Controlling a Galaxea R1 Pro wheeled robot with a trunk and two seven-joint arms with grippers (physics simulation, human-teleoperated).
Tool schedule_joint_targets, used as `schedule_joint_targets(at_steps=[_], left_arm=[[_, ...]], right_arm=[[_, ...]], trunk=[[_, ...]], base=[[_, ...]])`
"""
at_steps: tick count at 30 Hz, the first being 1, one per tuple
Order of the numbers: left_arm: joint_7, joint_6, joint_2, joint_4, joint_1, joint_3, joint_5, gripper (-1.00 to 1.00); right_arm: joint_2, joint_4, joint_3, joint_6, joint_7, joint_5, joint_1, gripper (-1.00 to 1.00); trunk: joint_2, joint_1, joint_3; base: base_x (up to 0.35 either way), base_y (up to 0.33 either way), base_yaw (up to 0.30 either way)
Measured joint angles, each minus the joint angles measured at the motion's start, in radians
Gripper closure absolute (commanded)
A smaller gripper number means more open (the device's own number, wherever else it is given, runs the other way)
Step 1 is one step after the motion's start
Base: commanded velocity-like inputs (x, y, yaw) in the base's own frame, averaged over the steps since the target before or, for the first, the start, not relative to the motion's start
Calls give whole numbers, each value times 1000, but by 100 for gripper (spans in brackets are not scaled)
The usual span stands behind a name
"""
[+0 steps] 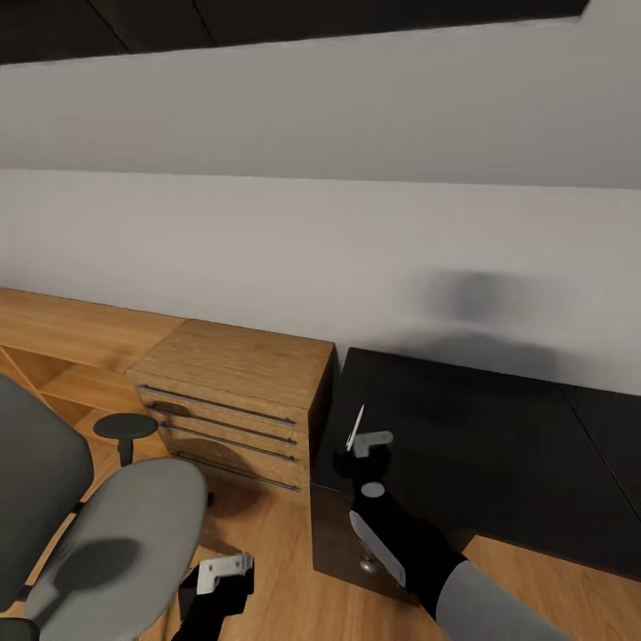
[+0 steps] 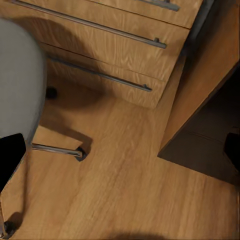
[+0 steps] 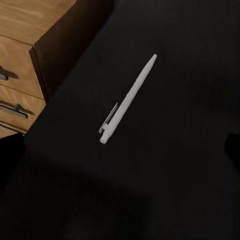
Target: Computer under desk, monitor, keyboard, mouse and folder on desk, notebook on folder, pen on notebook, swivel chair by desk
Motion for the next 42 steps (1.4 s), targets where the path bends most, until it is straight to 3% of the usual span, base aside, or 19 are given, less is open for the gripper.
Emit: schedule_joint_targets(at_steps=[3, 6, 7, 11, 42], left_arm=[[3, 98, 0, -107, 0, 2, 5, -100], [4, 199, -2, -232, 0, -1, 9, -100], [5, 231, -32, -280, 0, -7, 11, -100], [5, 238, -51, -292, 0, -3, 10, -100], [5, 243, -51, -264, 0, 2, 8, -100]], right_arm=[[1, 79, -19, -19, 48, -1, -37, -100], [2, 186, -69, -49, 117, -3, -71, -100], [2, 268, -130, -60, 210, -3, -81, -100], [5, 343, -161, -62, 250, -4, -84, -100], [5, 355, -161, -59, 261, -5, -84, -100]], trunk=[[0, 0, 0], [0, 0, 0], [0, 0, 0], [0, 0, 0], [0, 0, 0]], base=[[0, 0, 0], [0, 0, 0], [0, 0, 0], [9, 0, 0], [46, 60, 0]])
